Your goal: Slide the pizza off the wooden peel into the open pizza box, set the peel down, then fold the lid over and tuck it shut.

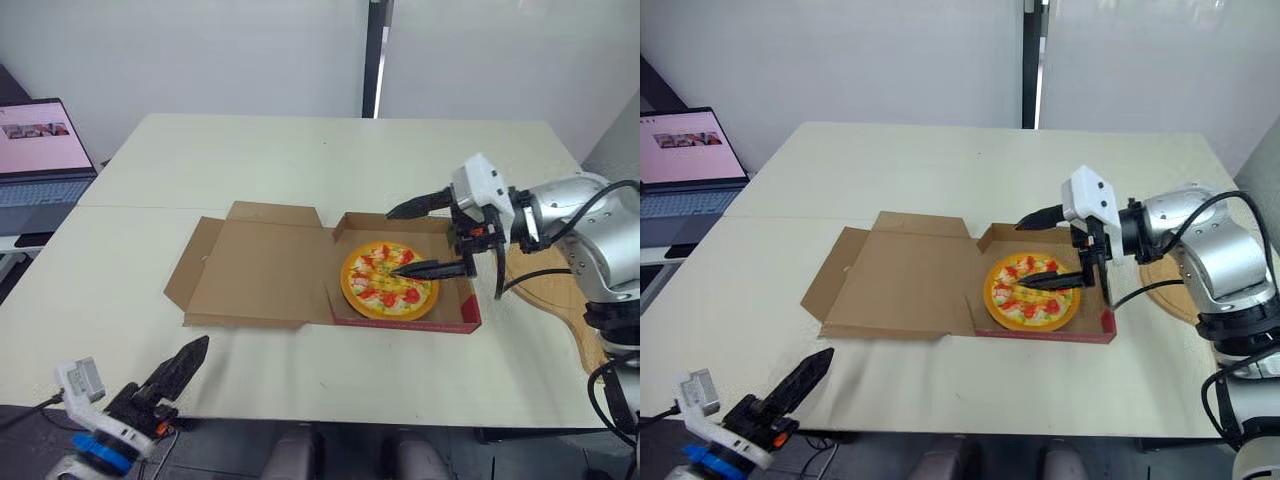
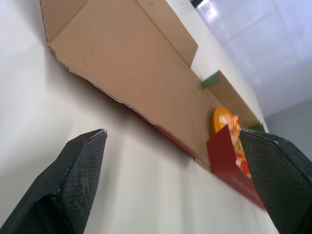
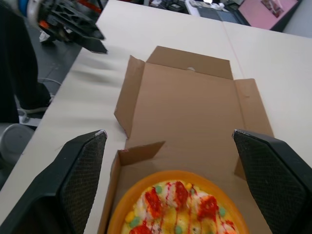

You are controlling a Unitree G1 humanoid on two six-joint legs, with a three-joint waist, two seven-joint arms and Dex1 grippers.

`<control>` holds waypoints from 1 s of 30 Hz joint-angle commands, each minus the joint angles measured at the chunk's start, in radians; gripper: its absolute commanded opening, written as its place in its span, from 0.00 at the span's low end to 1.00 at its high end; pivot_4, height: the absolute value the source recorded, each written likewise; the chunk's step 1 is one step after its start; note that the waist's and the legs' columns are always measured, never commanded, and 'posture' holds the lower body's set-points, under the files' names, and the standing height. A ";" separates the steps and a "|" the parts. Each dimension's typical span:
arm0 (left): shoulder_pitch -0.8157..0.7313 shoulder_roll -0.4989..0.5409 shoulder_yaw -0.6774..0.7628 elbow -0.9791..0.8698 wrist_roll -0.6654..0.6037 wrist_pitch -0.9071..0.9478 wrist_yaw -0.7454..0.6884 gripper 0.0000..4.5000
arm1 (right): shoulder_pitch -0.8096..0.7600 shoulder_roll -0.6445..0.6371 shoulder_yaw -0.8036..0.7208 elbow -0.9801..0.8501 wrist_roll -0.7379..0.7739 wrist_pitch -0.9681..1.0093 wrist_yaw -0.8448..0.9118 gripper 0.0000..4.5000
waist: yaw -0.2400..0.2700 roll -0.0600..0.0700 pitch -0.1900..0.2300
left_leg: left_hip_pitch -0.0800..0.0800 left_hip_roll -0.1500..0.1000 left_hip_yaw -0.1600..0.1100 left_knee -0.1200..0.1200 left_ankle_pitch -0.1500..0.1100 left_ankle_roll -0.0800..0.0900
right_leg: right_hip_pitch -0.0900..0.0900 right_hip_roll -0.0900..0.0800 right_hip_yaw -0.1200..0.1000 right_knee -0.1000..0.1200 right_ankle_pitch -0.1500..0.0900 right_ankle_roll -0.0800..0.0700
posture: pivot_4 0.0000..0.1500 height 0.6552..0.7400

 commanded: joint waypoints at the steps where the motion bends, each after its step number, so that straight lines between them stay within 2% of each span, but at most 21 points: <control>1: -0.065 -0.042 -0.050 0.029 -0.021 -0.071 0.113 1.00 | -0.032 0.000 -0.013 -0.013 0.005 0.005 0.012 0.99 | 0.000 0.000 0.000 | 0.000 -0.001 0.000 0.000 0.000 0.000 | -0.001 0.000 0.001 0.000 0.000 0.000 | 1.00 0.86; 4: -0.110 -0.072 -0.068 0.071 -0.029 -0.113 0.167 1.00 | -0.038 -0.002 -0.011 -0.011 0.004 0.012 0.016 0.99 | -0.002 0.000 0.000 | -0.001 -0.001 0.001 0.000 0.000 -0.001 | -0.002 0.000 0.001 0.000 0.000 0.000 | 1.00 0.86; 14: -0.181 -0.119 -0.137 0.124 0.019 -0.203 0.203 1.00 | -0.046 0.003 -0.007 -0.010 -0.015 0.015 0.020 0.99 | -0.010 0.000 0.000 | -0.001 -0.001 0.000 0.000 0.000 -0.001 | -0.002 0.001 0.000 0.000 0.000 0.000 | 1.00 0.86; 18: -0.195 -0.119 -0.141 0.129 0.013 -0.222 0.215 0.83 | -0.047 0.003 -0.006 -0.011 -0.016 0.015 0.022 1.00 | -0.010 0.000 0.000 | -0.001 -0.001 0.000 0.000 0.000 -0.001 | -0.002 0.001 0.000 0.000 0.000 0.000 | 1.00 0.86; 30: -0.231 -0.094 -0.160 0.197 0.041 -0.229 0.209 0.01 | -0.054 0.012 -0.004 -0.015 -0.015 0.020 0.019 1.00 | -0.011 -0.001 0.000 | -0.002 -0.001 0.000 0.000 0.000 -0.001 | -0.002 0.001 0.000 0.000 0.000 0.000 | 1.00 0.86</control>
